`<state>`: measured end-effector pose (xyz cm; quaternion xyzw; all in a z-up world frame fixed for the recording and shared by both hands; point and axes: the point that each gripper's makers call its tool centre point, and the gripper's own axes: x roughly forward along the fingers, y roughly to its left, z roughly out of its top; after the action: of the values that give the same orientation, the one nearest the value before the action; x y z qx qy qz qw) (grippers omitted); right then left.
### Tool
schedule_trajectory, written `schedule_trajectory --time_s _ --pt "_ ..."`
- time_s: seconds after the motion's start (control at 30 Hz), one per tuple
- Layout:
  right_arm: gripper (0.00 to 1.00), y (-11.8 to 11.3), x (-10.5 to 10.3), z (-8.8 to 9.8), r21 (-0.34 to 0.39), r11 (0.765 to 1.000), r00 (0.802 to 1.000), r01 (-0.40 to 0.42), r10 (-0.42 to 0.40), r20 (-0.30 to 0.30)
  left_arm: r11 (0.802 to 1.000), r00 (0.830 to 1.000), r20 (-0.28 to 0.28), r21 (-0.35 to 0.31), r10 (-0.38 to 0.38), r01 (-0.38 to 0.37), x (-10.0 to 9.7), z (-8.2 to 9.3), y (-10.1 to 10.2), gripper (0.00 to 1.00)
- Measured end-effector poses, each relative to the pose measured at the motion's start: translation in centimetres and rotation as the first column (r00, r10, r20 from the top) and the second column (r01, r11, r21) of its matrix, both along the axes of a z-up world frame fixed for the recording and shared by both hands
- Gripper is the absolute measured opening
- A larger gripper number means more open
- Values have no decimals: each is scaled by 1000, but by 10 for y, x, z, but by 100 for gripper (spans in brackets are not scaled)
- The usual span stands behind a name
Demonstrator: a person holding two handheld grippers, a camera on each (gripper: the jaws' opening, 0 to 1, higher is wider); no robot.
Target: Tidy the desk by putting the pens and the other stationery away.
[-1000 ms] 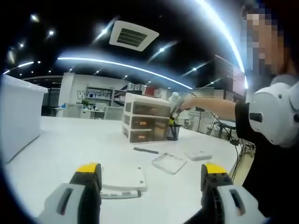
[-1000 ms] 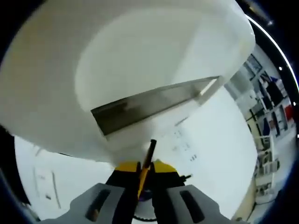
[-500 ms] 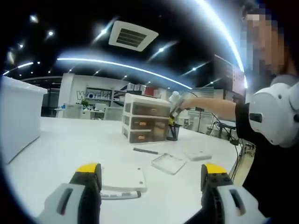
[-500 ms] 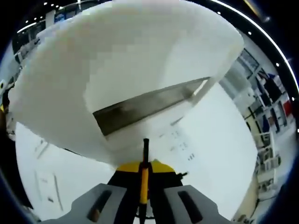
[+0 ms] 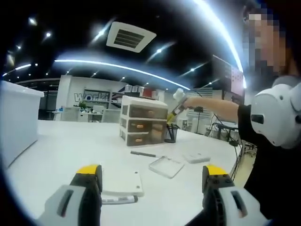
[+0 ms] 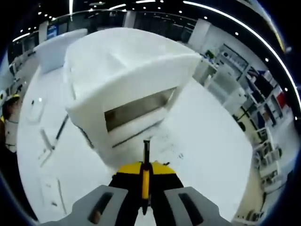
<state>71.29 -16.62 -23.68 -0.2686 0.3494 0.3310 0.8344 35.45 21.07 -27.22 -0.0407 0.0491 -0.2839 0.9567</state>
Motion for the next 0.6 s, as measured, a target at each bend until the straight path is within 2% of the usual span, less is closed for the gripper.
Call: schedule_trajectory --time_s 0.33,0.47,0.6 --pt "3 -25 -6 31 75 996 996 46 -51 76 999 999 10 7 -43 43 -1 4 -13 87" --pt "3 -34 -5 45 128 990 992 54 -68 109 998 998 14 9 -58 58 -1 6 -17 86" --pt "3 -42 -4 63 223 972 982 70 -106 155 997 997 15 13 -73 73 -2 7 -20 87"
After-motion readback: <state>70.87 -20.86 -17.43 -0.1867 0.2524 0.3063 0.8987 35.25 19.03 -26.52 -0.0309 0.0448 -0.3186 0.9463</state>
